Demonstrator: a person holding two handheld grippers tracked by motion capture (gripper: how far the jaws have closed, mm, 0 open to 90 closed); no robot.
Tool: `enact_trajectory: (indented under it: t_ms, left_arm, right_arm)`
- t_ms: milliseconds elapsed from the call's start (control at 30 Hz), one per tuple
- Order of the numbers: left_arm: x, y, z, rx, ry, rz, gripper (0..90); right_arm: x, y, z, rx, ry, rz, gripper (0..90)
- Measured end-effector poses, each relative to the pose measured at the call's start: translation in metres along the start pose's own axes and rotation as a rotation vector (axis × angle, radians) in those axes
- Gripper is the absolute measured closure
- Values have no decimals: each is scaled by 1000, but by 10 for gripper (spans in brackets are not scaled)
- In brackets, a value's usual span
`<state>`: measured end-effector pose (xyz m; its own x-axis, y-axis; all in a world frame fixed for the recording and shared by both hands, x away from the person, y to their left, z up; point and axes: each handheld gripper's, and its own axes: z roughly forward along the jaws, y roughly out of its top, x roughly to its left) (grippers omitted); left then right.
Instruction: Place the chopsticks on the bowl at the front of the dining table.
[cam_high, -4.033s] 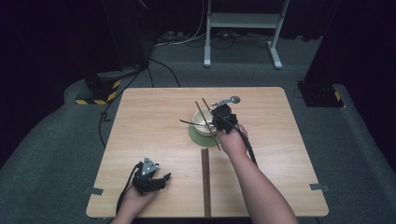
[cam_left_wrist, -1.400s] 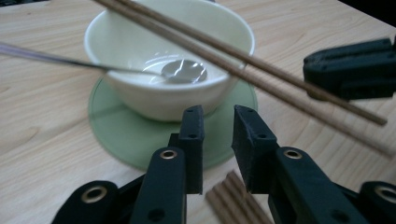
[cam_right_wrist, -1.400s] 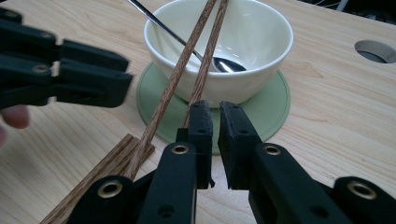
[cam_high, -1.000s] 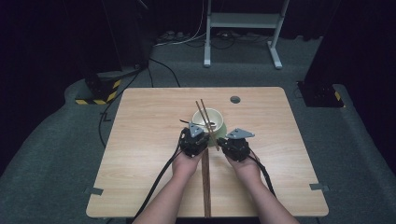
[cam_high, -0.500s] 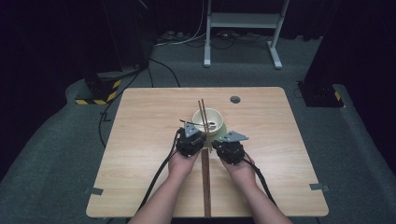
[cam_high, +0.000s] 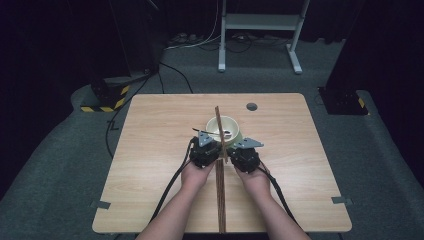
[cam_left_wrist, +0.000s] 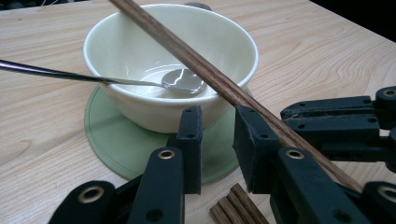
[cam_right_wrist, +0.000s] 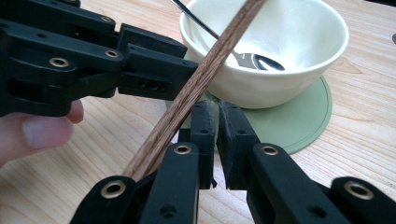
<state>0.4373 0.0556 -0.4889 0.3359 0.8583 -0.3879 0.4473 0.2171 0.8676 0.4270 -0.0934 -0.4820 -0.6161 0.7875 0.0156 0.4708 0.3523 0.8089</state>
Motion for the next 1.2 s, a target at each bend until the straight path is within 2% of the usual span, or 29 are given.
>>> enact_trajectory:
  t_ms: [400, 500, 667, 800, 967, 1200]
  left_arm:
    - [2, 2, 0, -4, 1, 2, 719]
    - [2, 1, 1, -9, 2, -9, 719]
    - [3, 2, 1, 6, -2, 11, 719]
    - [2, 2, 2, -9, 0, -2, 719]
    - [2, 0, 1, 8, -2, 21, 718]
    - [2, 0, 2, 4, -5, 16, 719]
  right_arm:
    - [5, 0, -1, -7, 15, -9, 844]
    - [5, 0, -2, -7, 16, -10, 844]
    - [6, 0, -2, -4, 19, -12, 843]
    - [7, 0, -1, -9, 13, -13, 843]
    - [5, 0, -1, -4, 6, -9, 843]
    - [2, 4, -1, -7, -2, -16, 843]
